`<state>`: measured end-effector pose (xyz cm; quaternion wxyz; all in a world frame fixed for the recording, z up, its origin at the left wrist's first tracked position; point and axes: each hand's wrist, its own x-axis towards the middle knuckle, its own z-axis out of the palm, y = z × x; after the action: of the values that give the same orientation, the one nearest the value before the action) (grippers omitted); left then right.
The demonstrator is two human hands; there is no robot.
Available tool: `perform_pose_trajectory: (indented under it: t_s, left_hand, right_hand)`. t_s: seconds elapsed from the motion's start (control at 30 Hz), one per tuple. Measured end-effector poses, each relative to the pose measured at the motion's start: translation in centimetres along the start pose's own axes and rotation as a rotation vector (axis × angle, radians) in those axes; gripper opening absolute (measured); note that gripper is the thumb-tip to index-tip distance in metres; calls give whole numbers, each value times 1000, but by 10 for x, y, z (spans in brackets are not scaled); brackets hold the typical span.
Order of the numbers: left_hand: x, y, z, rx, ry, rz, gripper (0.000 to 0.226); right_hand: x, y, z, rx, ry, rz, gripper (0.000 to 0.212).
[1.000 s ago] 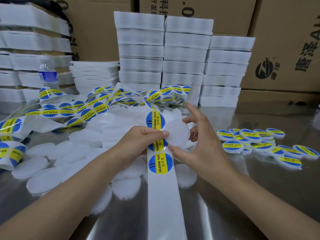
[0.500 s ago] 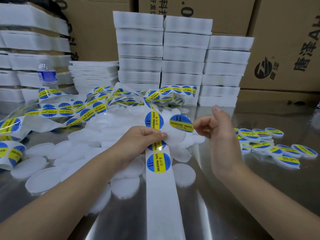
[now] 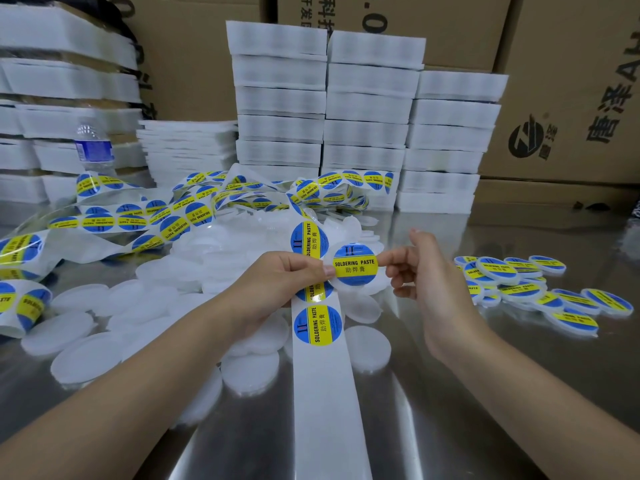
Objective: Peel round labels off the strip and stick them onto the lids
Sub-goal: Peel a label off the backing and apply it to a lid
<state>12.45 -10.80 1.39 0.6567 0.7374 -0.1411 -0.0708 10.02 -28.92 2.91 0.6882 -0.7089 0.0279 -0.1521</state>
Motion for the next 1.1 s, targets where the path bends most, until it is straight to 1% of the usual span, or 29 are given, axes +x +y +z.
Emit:
perform_pose_trajectory:
  t_s: [0.33,0.53,0.7,0.9,1.1]
  left_hand:
    - [1,0,0,-15,0,2,31]
    - [1,-2,0,-11,14,12,34]
    - [1,-2,0,-1,0,15,34]
    - [1,-1,0,-6,4,10,25]
    - [1,-1,0,-19,25,-1,21]
  right_hand:
    - [-2,0,-1,-50,-23,-20,63]
    - [-2,-1,-1,-67,-23,-11,58]
    - [-4,-1,-1,-99,-35,-19,63]
    - [-3,-1,-1,-112,-31,-46,61]
    - [-3,-1,-1,-131,-27,-47,63]
